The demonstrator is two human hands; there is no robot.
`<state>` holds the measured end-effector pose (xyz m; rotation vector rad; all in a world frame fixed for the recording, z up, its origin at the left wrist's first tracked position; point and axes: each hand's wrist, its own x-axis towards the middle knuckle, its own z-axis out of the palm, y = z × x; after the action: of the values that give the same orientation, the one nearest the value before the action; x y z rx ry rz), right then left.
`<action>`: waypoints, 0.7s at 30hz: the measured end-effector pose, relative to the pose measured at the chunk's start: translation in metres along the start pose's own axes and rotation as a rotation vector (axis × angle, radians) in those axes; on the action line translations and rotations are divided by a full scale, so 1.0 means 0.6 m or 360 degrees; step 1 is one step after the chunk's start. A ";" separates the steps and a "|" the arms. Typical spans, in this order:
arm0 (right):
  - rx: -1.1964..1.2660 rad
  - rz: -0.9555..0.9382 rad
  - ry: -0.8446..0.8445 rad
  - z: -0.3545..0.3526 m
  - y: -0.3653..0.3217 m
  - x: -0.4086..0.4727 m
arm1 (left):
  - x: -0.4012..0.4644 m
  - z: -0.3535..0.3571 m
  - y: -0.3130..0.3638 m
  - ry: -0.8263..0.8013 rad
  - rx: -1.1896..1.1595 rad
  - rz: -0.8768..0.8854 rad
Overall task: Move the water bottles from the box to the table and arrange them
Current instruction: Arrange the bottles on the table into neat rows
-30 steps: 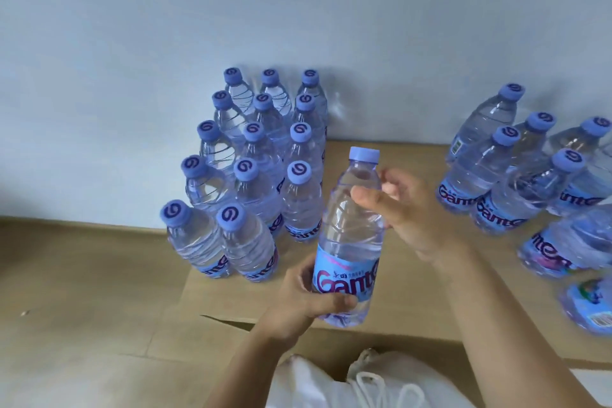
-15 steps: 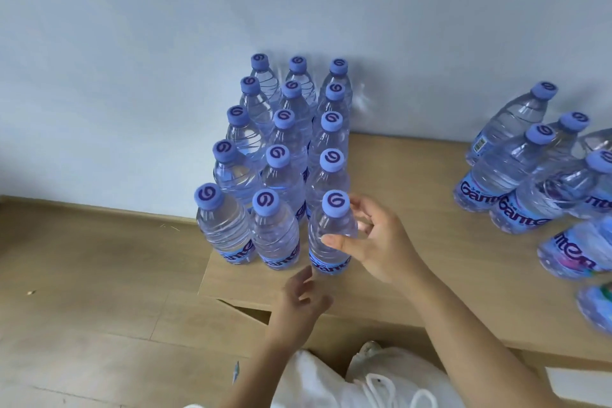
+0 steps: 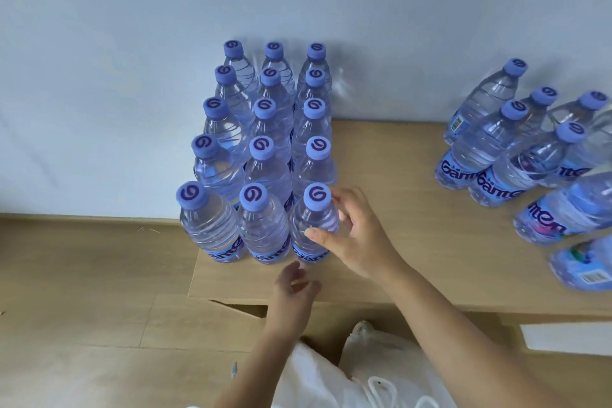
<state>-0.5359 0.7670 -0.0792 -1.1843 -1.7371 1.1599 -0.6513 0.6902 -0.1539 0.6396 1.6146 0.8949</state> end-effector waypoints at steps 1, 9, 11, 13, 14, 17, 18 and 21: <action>-0.0023 0.0023 -0.0008 -0.001 0.001 -0.002 | -0.004 0.008 0.000 -0.0012 0.0034 -0.0047; -0.0237 0.0093 0.0367 -0.108 -0.001 -0.056 | -0.016 0.120 0.037 -0.0618 0.0398 -0.0006; -0.0317 0.0081 0.0704 -0.174 0.005 -0.083 | -0.016 0.167 0.055 -0.0718 0.0475 0.0028; -0.0411 0.0080 0.1093 -0.239 0.011 -0.110 | -0.019 0.211 0.073 -0.0802 0.0524 0.0046; -0.0492 0.0068 0.1340 -0.275 0.015 -0.129 | -0.023 0.240 0.081 -0.0863 0.0560 0.0065; -0.0765 0.0081 0.1996 -0.366 0.030 -0.180 | -0.037 0.317 0.101 -0.1030 0.0658 0.0132; -0.0820 0.0110 0.2126 -0.390 0.038 -0.193 | -0.042 0.337 0.106 -0.1075 0.0679 0.0151; -0.0676 0.0387 0.2172 -0.447 0.069 -0.228 | -0.059 0.407 0.114 -0.1220 0.0726 0.0168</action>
<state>-0.2384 0.7184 -0.0389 -1.8220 -0.7456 -0.0963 -0.4095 0.7530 -0.0987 1.2204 1.0770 0.2675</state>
